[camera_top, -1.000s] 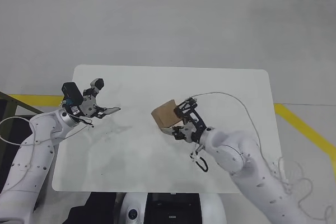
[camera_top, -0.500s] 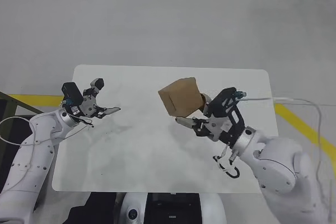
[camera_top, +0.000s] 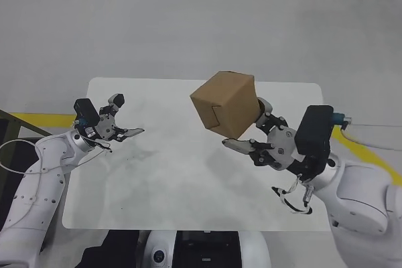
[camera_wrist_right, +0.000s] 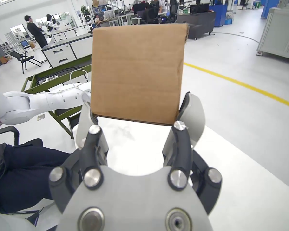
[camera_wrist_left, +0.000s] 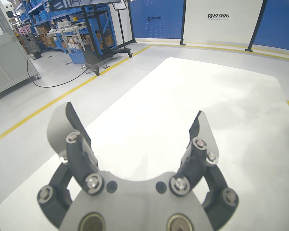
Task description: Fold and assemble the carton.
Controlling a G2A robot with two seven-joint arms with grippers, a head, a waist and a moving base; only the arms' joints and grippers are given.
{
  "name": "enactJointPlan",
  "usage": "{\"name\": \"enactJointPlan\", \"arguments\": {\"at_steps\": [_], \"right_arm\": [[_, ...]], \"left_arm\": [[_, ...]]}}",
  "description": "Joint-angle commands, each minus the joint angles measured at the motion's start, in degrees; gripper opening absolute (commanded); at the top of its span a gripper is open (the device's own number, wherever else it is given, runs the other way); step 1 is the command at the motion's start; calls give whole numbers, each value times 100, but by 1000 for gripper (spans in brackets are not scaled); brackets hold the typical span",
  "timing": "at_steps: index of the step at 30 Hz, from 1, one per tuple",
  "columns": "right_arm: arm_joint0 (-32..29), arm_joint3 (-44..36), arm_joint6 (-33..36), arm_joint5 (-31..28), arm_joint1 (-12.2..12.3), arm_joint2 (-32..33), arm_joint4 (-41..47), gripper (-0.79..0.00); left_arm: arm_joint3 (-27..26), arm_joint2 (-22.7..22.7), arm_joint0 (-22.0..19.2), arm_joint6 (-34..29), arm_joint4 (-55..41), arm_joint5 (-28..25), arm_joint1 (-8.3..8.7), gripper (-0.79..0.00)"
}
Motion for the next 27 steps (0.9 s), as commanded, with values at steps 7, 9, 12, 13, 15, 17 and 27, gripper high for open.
{"name": "enactJointPlan", "arguments": {"at_steps": [7, 9, 12, 13, 15, 17, 27], "right_arm": [[-47, 0, -184, -208, 30, 117, 115, -453], [-58, 0, -194, -226, 38, 137, 151, -453], [-57, 0, -161, -244, 51, 143, 166, -449], [-56, 0, -136, -223, 54, 135, 171, -449], [-52, 0, -63, -169, 62, 105, 178, -449], [-49, 0, 22, -84, 68, 66, 188, -456], [-100, 0, 445, 336, 98, -154, 180, -585]], "left_arm": [[0, 0, 0, 0, 0, 0, 0, 0], [0, 0, 0, 0, 0, 0, 0, 0], [0, 0, 0, 0, 0, 0, 0, 0], [0, 0, 0, 0, 0, 0, 0, 0], [0, 0, 0, 0, 0, 0, 0, 0], [0, 0, 0, 0, 0, 0, 0, 0], [0, 0, 0, 0, 0, 0, 0, 0]]}}
